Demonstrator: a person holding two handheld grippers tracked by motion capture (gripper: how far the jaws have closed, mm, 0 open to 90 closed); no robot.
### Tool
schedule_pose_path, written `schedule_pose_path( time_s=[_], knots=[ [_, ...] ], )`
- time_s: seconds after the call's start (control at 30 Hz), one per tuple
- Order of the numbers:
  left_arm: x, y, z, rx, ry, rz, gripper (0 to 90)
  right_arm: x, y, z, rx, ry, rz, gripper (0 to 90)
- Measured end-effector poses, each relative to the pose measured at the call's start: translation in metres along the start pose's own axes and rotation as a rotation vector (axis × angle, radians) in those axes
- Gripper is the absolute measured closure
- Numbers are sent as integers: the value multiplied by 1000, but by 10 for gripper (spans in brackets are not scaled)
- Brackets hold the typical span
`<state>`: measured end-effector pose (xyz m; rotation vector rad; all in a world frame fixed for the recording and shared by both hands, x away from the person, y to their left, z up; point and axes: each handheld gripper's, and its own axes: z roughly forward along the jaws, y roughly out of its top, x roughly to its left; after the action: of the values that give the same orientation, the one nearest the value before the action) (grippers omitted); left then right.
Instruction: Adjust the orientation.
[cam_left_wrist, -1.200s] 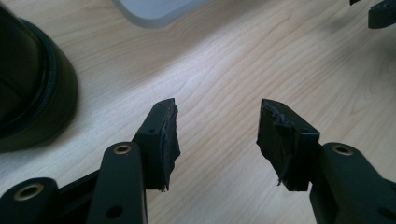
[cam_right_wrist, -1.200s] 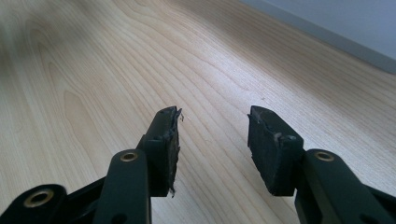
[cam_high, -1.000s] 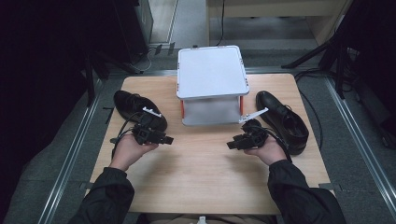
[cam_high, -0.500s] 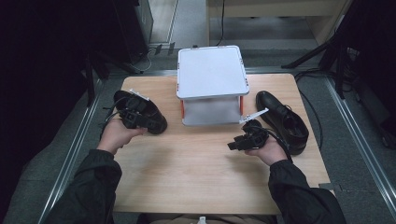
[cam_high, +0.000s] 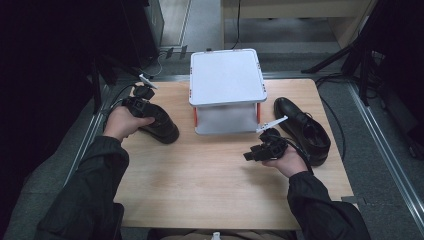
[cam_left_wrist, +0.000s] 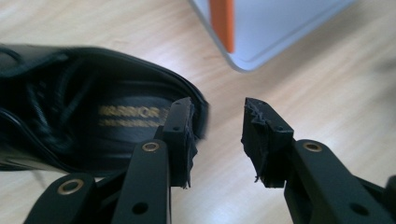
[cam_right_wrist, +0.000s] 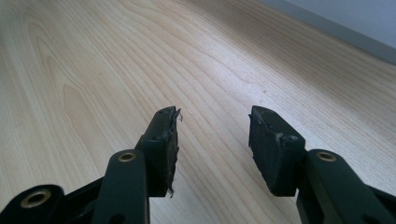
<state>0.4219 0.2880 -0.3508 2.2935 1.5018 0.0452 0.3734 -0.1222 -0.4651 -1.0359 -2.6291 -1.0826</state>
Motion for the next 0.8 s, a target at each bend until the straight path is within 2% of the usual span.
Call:
schedule_pose_path(
  time_s=[0.17, 0.3, 0.37, 0.43, 0.57, 0.67, 0.8],
  knots=[
    [3, 9, 10, 35, 2, -15, 630, -1, -1, -2, -3, 0, 2, 528],
    [2, 13, 22, 66, 13, -11, 635, -2, -1, -3, -2, -2, 10, 527],
    [3, 15, 30, 83, 5, -29, 642, -2, -2, -3, -2, -1, 11, 528],
    [2, 16, 31, 73, 15, -28, 661, -2, -2, -2, 3, 3, 10, 528],
    [5, 15, 31, 71, 7, -38, 700, -1, -2, -2, 7, 3, 5, 528],
    [6, 14, 31, 80, 26, -36, 707, -1, -2, -1, 9, 1, 5, 528],
    [5, 12, 36, 100, 23, -28, 706, -1, -2, -1, 12, -1, 6, 528]
  ],
)
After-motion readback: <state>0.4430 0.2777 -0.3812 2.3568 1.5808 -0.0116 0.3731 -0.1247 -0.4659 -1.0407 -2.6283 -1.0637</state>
